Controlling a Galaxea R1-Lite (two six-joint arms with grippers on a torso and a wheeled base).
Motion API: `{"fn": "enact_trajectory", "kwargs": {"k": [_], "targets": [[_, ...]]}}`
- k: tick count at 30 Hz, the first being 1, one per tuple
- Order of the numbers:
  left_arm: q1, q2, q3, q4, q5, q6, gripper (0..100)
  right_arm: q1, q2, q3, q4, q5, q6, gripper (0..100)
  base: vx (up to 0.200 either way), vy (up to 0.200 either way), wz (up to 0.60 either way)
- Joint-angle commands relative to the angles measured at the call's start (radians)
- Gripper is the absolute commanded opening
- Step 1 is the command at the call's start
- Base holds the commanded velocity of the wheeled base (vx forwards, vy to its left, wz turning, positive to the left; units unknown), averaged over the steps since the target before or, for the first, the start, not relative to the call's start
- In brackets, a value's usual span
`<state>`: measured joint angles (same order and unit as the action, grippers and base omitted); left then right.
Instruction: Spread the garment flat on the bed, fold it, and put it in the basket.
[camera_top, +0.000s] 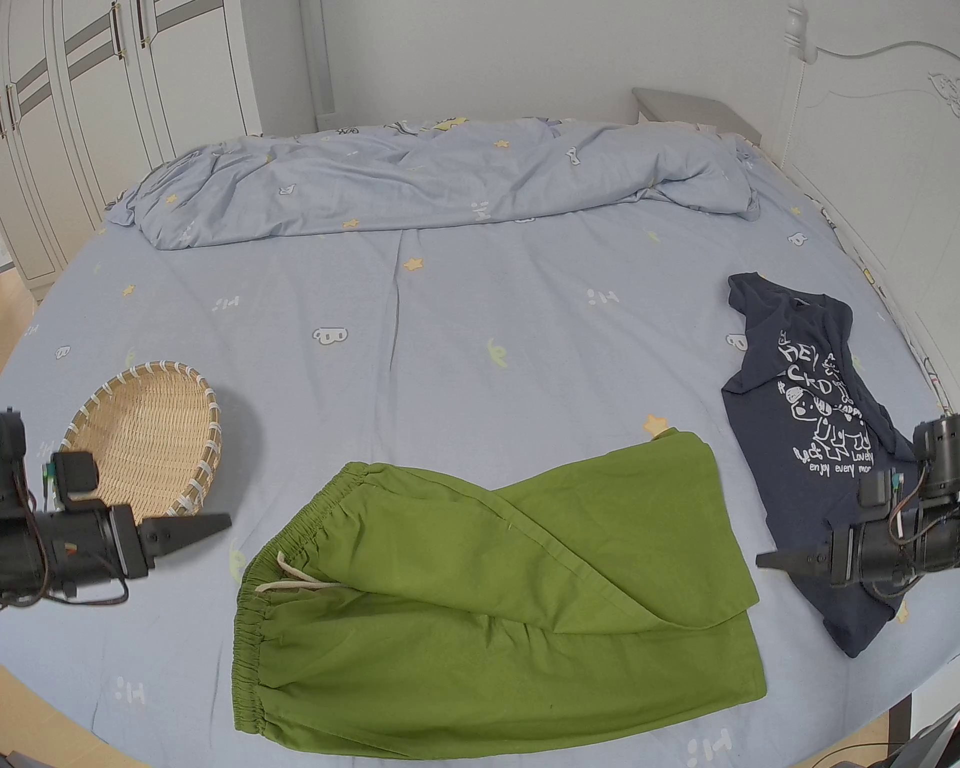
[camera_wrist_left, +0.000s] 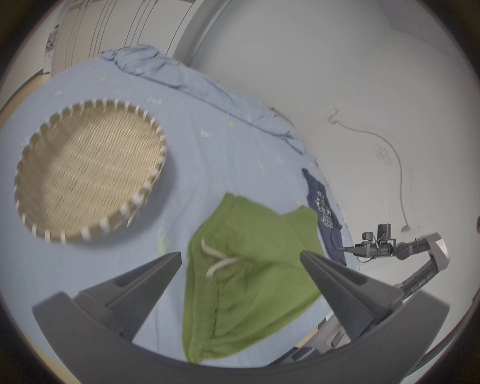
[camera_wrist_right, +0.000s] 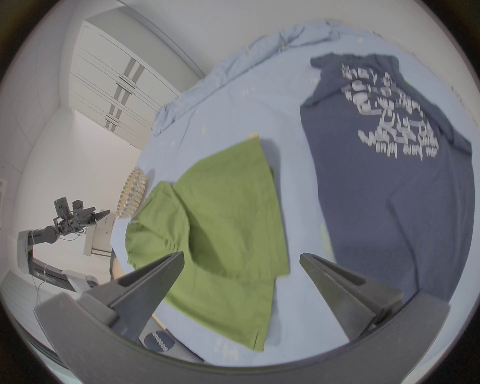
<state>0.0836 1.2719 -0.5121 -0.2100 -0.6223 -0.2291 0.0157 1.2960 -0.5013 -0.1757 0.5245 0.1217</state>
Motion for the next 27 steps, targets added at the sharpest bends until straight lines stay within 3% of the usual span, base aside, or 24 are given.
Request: {"fn": "enact_trajectory", "kwargs": {"k": [1,8,15,27], "targets": [[-0.054,0.271,-0.256,-0.026,-0.005,-0.055,100,0.009,0.086,-0.218,-0.021,-0.038,0.004,100,0.0,0.0,0.0],[-0.03,0.432,-0.31,-0.192,0.004,-0.093,100,0.124,0.154,-0.287,-0.053,-0.05,0.007,100,0.0,0.0,0.0],[-0.035,0.54,-0.309,-0.273,0.013,-0.085,100,0.125,0.137,-0.293,-0.056,-0.066,0.059,100,0.0,0.0,0.0],[-0.216,0.696,-0.47,-0.301,-0.007,-0.084,100,0.095,0.129,-0.303,-0.056,-0.069,0.055,100,0.0,0.0,0.0]]}}
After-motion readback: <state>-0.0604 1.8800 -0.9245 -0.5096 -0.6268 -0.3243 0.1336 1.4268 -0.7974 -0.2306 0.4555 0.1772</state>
